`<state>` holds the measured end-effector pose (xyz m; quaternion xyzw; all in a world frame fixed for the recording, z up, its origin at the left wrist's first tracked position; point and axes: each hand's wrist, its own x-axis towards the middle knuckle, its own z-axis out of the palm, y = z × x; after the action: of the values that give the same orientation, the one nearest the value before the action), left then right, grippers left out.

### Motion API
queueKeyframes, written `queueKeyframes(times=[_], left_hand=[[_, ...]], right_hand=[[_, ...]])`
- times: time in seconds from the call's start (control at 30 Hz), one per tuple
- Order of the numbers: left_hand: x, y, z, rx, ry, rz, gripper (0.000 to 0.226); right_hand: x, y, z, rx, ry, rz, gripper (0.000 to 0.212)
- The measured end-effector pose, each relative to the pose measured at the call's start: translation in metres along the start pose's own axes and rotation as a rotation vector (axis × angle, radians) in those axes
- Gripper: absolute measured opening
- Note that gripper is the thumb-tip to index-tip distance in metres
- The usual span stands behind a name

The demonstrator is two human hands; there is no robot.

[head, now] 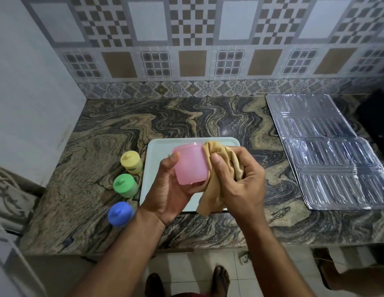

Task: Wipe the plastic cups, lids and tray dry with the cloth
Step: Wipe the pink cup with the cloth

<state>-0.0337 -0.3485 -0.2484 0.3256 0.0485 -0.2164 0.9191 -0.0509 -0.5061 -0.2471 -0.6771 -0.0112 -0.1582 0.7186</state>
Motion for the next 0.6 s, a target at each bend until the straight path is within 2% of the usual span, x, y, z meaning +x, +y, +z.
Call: queueKeyframes(times=[0.13, 0.27, 0.37, 0.47, 0.6], left_hand=[[-0.005, 0.002, 0.001, 0.05, -0.084, -0.002, 0.084], [-0.004, -0.003, 0.001, 0.073, -0.046, 0.018, 0.08], [-0.002, -0.005, 0.0, 0.034, 0.001, 0.056, 0.084], [-0.001, -0.004, -0.003, 0.053, 0.059, 0.066, 0.077], [0.001, -0.002, -0.006, 0.171, 0.081, 0.089, 0.079]], right_hand=[[0.0, 0.01, 0.0, -0.076, 0.083, 0.032, 0.012], [-0.002, 0.013, 0.0, -0.263, 0.179, -0.032, 0.015], [0.001, 0.006, -0.003, -0.184, 0.226, -0.009, 0.015], [0.003, -0.002, -0.014, -0.051, 0.163, -0.028, 0.015], [-0.004, -0.012, -0.013, -0.128, 0.011, -0.093, 0.019]])
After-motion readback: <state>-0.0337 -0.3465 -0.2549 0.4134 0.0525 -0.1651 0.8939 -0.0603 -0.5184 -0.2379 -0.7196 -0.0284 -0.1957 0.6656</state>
